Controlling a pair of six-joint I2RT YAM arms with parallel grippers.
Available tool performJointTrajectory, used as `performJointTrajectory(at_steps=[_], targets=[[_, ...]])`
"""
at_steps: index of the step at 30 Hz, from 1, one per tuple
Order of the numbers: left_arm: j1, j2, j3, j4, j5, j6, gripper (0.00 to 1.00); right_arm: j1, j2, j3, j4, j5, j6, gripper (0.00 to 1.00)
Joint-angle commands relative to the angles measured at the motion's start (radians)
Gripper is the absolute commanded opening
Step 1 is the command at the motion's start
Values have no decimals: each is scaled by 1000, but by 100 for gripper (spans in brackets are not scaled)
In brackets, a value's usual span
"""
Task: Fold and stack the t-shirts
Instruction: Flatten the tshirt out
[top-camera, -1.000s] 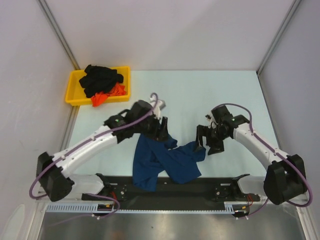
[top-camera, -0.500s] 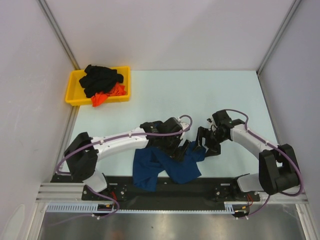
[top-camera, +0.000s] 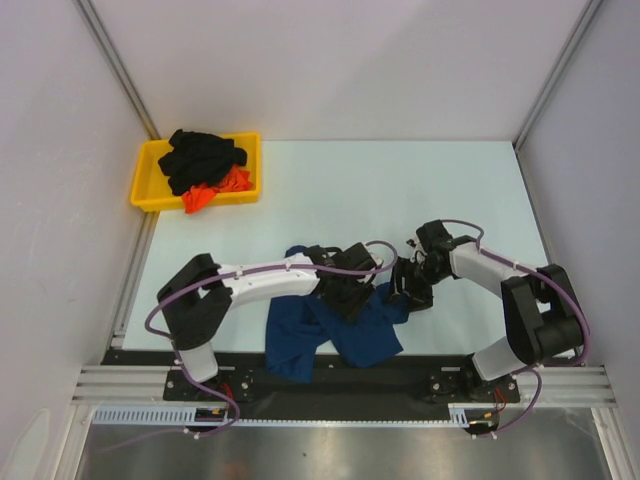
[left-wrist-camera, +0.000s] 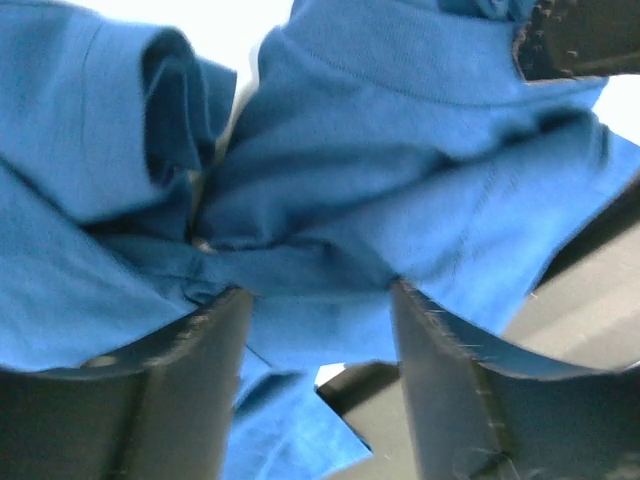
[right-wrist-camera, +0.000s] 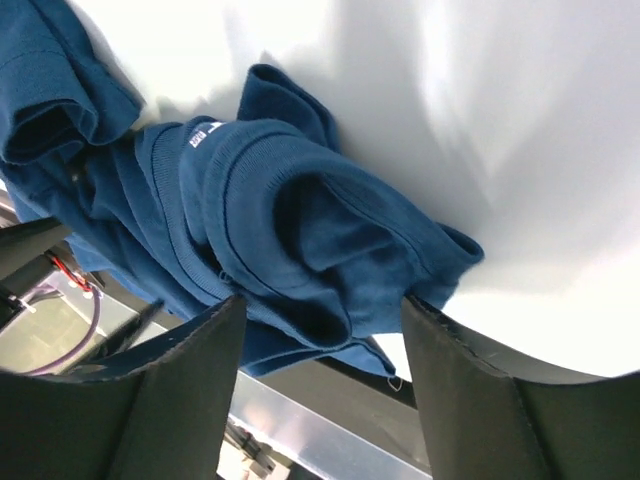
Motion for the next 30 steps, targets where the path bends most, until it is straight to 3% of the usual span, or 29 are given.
performJointTrajectory(at_steps=[1, 3, 4, 5, 6, 7, 8, 9, 13, 14, 17, 20, 24, 30], targets=[[2, 72, 62, 13, -9, 45, 61, 7, 16, 31, 49, -6, -3, 62], [3, 84, 90, 7, -27, 59, 49, 7, 27, 31, 56, -6, 0, 54], [3, 89, 99, -4, -56, 62, 42, 4, 30, 31, 64, -3, 0, 45], [6, 90, 119, -11, -70, 65, 33, 1, 33, 31, 64, 3, -2, 38], [10, 90, 128, -20, -82, 71, 19, -1, 35, 33, 64, 11, -2, 32], [14, 90, 136, -31, -105, 74, 9, -11, 33, 36, 59, 19, -5, 16], [23, 87, 157, -40, -119, 80, 0, -16, 32, 36, 56, 32, -6, 7], [26, 86, 175, -56, -141, 91, 0, -24, 19, 39, 49, 40, -9, 0], [39, 31, 353, -216, -268, 134, 0, -65, -104, 150, -152, 218, -28, 0], [46, 2, 454, -244, -282, 140, 0, -111, -161, 178, -189, 309, -22, 0], [60, -35, 681, -336, -311, 145, 0, -247, -364, 293, -283, 376, -29, 0], [59, -78, 851, -372, -340, 151, 0, -260, -424, 460, -391, 454, -63, 0], [60, -138, 959, -381, -400, 224, 0, -249, -487, 577, -436, 473, -71, 0], [60, -322, 932, -260, -504, 270, 0, -240, -516, 812, -568, 580, -78, 0]])
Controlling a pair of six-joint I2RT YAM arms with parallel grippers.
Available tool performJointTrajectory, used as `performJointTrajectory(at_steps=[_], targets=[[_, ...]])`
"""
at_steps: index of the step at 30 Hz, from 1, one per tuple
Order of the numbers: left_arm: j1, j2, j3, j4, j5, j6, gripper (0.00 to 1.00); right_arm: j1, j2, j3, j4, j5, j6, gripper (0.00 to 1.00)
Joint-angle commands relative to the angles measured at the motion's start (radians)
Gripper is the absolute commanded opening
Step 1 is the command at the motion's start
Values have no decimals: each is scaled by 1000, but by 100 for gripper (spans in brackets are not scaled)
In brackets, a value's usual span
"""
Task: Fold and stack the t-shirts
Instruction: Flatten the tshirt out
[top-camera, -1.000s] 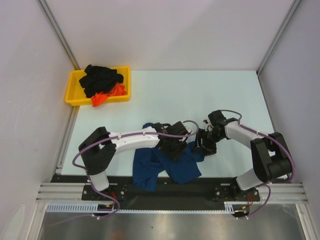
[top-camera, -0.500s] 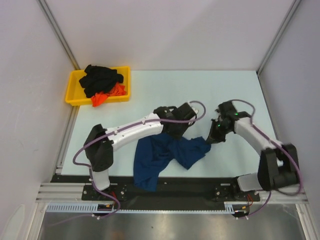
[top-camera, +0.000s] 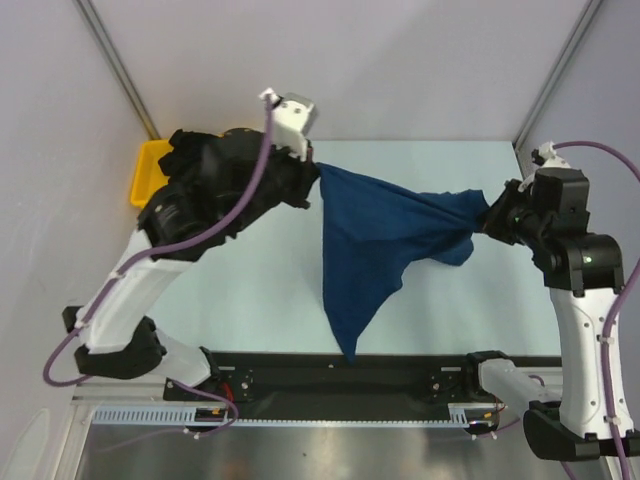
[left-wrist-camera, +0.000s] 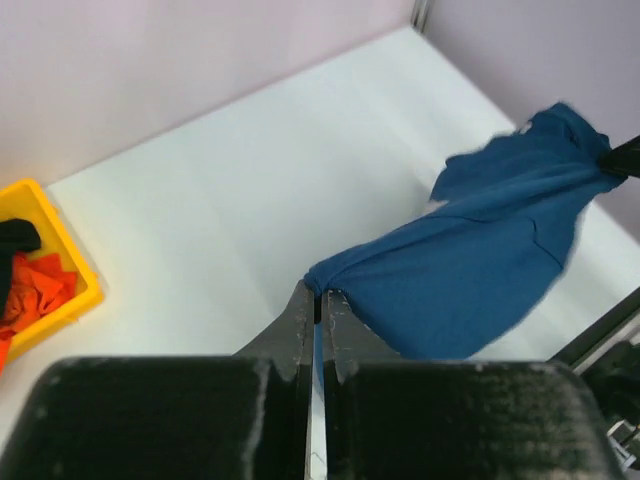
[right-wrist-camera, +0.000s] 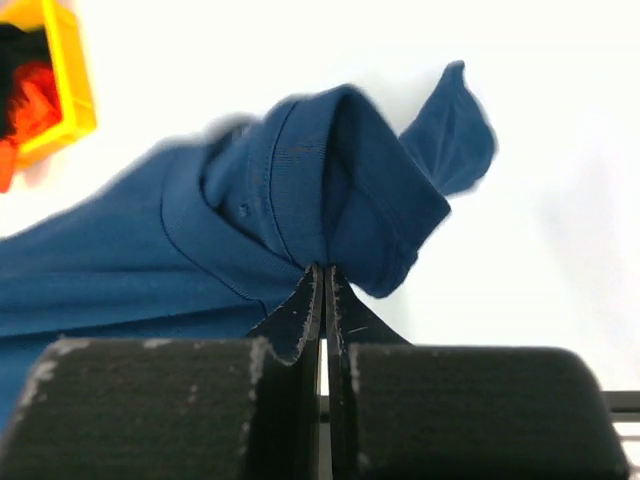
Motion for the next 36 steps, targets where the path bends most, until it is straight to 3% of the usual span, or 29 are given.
performJointTrajectory(at_steps=[1, 3, 8, 13, 17, 22, 25, 27, 28, 30, 31, 32, 33, 35, 36], targets=[[3, -87, -12, 75, -103, 60, 0, 1, -10, 162, -96, 103, -33, 0], [3, -156, -59, 148, -104, 72, 0, 1, -12, 205, -57, 73, -53, 0], [3, -206, -18, 238, -104, 138, 0, 3, -7, 186, 127, -229, -16, 0], [3, -238, 66, 385, -115, 253, 0, 7, 51, 205, 373, -303, 86, 0], [3, -276, -10, 584, -118, 409, 0, 29, 195, 230, 500, -366, 175, 0], [3, -212, 80, 704, -141, 573, 0, 55, 396, 507, 427, -342, 172, 0], [3, -221, 74, 687, -117, 551, 0, 46, 389, 465, 415, -337, 182, 0], [5, -285, -67, 655, -83, 442, 0, 44, 317, 355, 410, -329, 174, 0], [3, -314, -137, 649, -42, 393, 0, 38, 278, 207, 406, -322, 174, 0], [3, -428, -411, 641, -3, 214, 0, 23, 152, 45, 395, -296, 189, 3], [-2, -472, -511, 637, 43, 167, 0, 12, 110, -139, 398, -282, 201, 6], [-3, -507, -702, 611, 73, 35, 0, -17, 71, -217, 393, -283, 205, 12], [-6, -576, -798, 595, 106, -26, 6, -29, 35, -297, 349, -270, 199, 21], [-20, -624, -1046, 545, 233, -154, 39, -38, -22, -468, 245, -230, 189, 33], [-35, -664, -1113, 523, 252, -187, 44, -48, -29, -512, 216, -213, 179, 46]])
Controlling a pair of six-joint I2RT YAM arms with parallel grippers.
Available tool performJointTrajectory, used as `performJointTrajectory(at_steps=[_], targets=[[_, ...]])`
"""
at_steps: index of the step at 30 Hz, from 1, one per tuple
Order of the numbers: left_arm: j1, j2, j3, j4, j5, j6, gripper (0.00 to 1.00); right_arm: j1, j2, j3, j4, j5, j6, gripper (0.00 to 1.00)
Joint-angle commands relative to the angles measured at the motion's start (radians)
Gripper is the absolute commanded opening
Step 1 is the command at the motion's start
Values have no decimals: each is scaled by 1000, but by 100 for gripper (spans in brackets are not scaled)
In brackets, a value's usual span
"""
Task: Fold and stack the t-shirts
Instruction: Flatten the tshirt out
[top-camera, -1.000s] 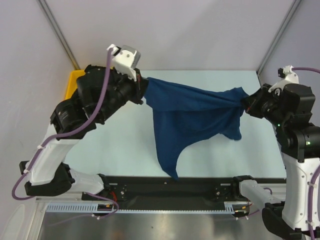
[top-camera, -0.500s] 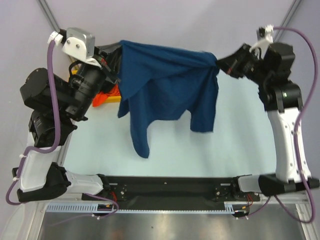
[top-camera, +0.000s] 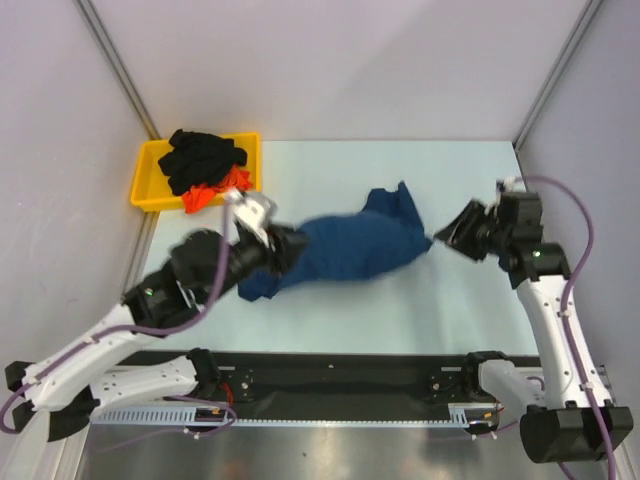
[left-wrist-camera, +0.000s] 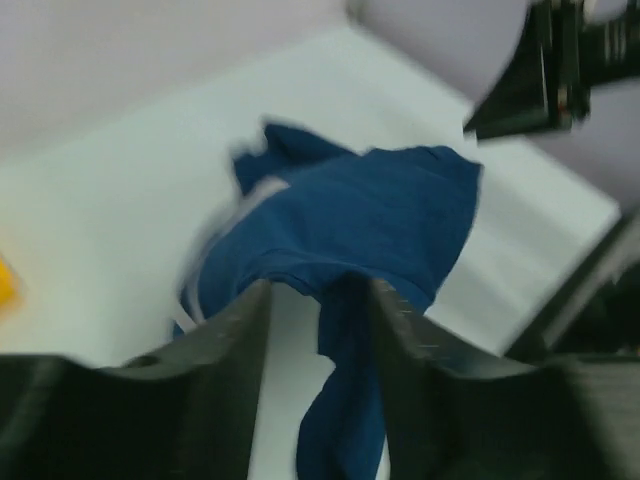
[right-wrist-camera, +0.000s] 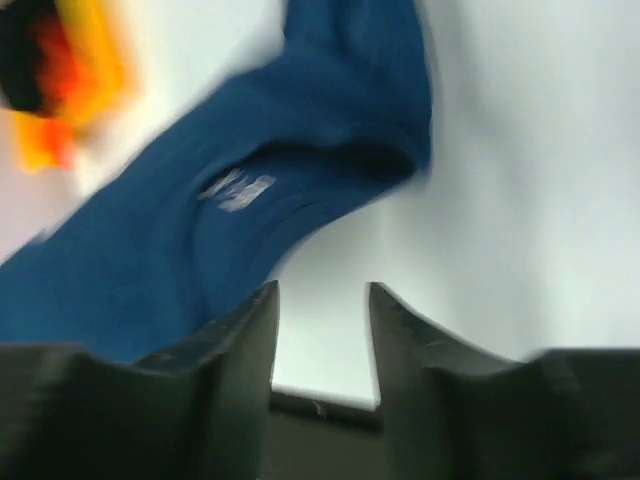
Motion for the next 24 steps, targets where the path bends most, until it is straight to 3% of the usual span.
performJointTrajectory(at_steps=[1, 3, 4, 5, 9, 13, 14, 19, 20, 21, 22, 24], targets=[[-42, -72, -259, -80, 188, -289, 54, -31, -23, -184, -173, 95, -36, 51], [-44, -83, -330, -170, 254, -320, 68, -37, 7, -246, -184, 101, -58, 72], [-45, -103, -332, -192, 247, -326, 79, -37, 26, -248, -178, 90, -70, 77], [-44, -117, -317, -215, 220, -326, 97, -37, 58, -236, -160, 83, -93, 82], [-32, -152, -277, -226, 31, -332, 100, -15, 165, -168, -106, 26, -135, 95], [129, -51, -211, -286, 7, -358, 100, 61, 260, -117, -40, 29, -115, 96], [172, 11, -185, -305, 30, -369, 100, 71, 277, -117, 5, 26, -100, 96], [410, 116, -140, -356, 211, -381, 98, 100, 348, -191, 138, -88, 28, 72], [439, 116, -155, -343, 245, -380, 90, 104, 345, -223, 150, -85, 40, 66], [470, 103, -168, -335, 268, -384, 86, 109, 346, -235, 146, -65, 51, 48], [528, 97, -183, -326, 331, -404, 84, 111, 345, -246, 142, -59, 51, 42], [588, 95, -243, -325, 379, -430, 86, 114, 346, -286, 145, -42, 54, 39]])
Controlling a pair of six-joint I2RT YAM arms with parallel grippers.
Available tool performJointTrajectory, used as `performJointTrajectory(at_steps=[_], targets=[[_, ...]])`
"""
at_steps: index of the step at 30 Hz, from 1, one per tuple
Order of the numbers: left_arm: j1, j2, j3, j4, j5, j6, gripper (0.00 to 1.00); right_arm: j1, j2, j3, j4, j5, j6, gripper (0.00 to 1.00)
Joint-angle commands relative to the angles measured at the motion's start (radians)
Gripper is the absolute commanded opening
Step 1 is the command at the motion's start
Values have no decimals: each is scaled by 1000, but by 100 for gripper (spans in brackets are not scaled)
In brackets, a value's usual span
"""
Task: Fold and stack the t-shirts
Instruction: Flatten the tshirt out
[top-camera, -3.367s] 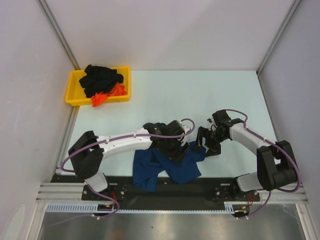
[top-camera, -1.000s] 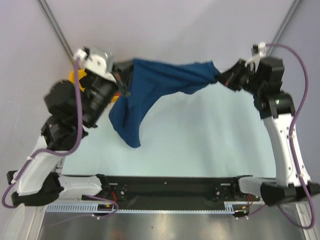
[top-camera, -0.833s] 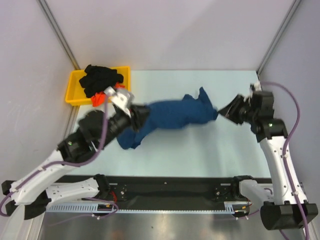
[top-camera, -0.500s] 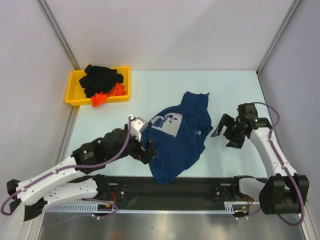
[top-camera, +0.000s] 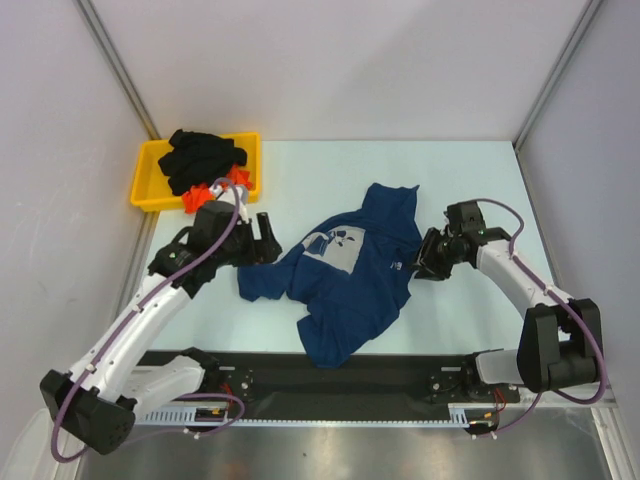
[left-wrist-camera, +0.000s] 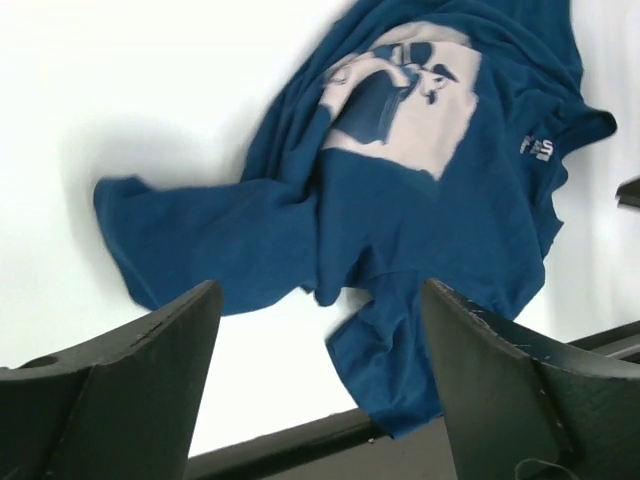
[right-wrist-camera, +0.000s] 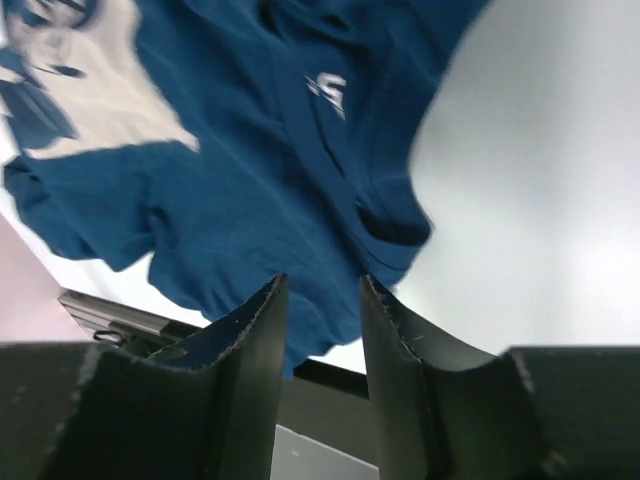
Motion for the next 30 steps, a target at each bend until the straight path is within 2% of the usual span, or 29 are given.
performJointTrajectory(at_steps=[1, 3, 4, 9, 12, 15, 21, 28, 29, 30], targets=[[142, -37, -60, -10, 166, -65, 88, 10, 4, -52, 46, 3, 42, 41], [211, -43, -120, -7, 236, -87, 89, 28, 5, -93, 46, 18, 48, 48], [246, -52, -134, -19, 231, -91, 89, 34, -1, -109, 47, 13, 57, 50], [268, -41, -166, -33, 136, -129, 98, 53, -73, -202, 65, 33, 94, 55], [309, -26, -221, -54, 99, -205, 100, 53, -71, -230, 84, 13, 82, 56], [346, -20, -261, -1, 105, -229, 98, 51, -35, -238, 105, -10, 67, 56], [352, 29, -266, 41, 132, -229, 95, 53, 14, -236, 165, -30, 64, 50], [354, -30, -260, 16, 97, -231, 96, 53, 91, -261, 279, -22, 97, 42], [354, -35, -260, 11, 88, -228, 96, 53, 117, -258, 305, -14, 106, 36], [355, -38, -260, 8, 86, -225, 96, 35, 129, -253, 320, -8, 110, 16]])
